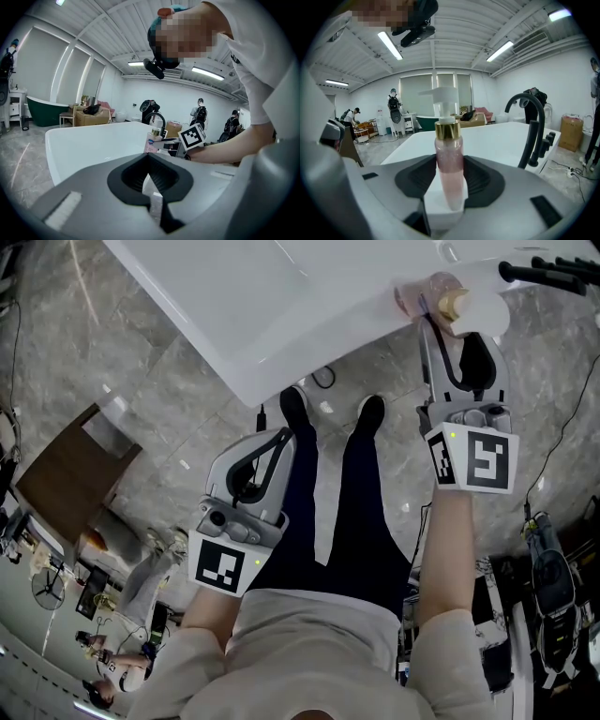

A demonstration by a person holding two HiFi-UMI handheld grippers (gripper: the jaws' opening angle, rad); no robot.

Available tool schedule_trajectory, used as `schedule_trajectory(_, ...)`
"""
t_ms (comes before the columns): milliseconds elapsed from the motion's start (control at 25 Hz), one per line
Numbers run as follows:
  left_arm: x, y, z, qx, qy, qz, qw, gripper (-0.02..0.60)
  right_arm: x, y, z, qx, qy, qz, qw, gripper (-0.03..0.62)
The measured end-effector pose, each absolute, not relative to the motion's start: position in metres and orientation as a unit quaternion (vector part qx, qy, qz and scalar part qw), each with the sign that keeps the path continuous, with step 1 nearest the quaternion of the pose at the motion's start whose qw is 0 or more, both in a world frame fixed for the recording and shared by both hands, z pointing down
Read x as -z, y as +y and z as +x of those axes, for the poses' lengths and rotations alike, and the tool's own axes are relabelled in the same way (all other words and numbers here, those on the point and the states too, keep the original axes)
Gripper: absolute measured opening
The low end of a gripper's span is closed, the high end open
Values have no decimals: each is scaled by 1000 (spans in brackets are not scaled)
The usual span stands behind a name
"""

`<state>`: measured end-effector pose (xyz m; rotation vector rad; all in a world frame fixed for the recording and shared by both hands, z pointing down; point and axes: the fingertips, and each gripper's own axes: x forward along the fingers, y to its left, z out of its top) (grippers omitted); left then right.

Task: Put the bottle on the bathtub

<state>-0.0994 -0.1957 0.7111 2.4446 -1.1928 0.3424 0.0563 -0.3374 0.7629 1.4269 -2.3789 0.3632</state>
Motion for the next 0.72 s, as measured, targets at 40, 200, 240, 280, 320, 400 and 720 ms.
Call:
schedule_trajectory(40,-711,-195,-99,-123,-427,874,199,5,-763,-337,56,-128,-837,503,171,183)
schedule_trajectory(200,-711,-196,-101,-124,-427,873,198,5,-762,-337,56,-129,-837,503,169,183)
schedule_trajectory(240,-712,-196,-101,-123,-428,873,198,5,-763,-337,57,-129,-838,503,168,183)
schedule_trajectory(280,-712,-197,-101,-123,-428,873,199,5,-763,-336,57,-129,-838,503,168,183)
schedule_trajectory(320,-712,-196,-101,-122,-428,873,199,5,-763,-336,57,-129,-838,504,169,183)
schedule_trajectory(400,-711,-196,-101,-122,-428,873,198,5,-762,-335,56,-129,-837,505,169,184)
schedule_trajectory(720,-711,-193,-102,-121,-432,871,202,5,-762,-335,57,-130,-832,512,169,184)
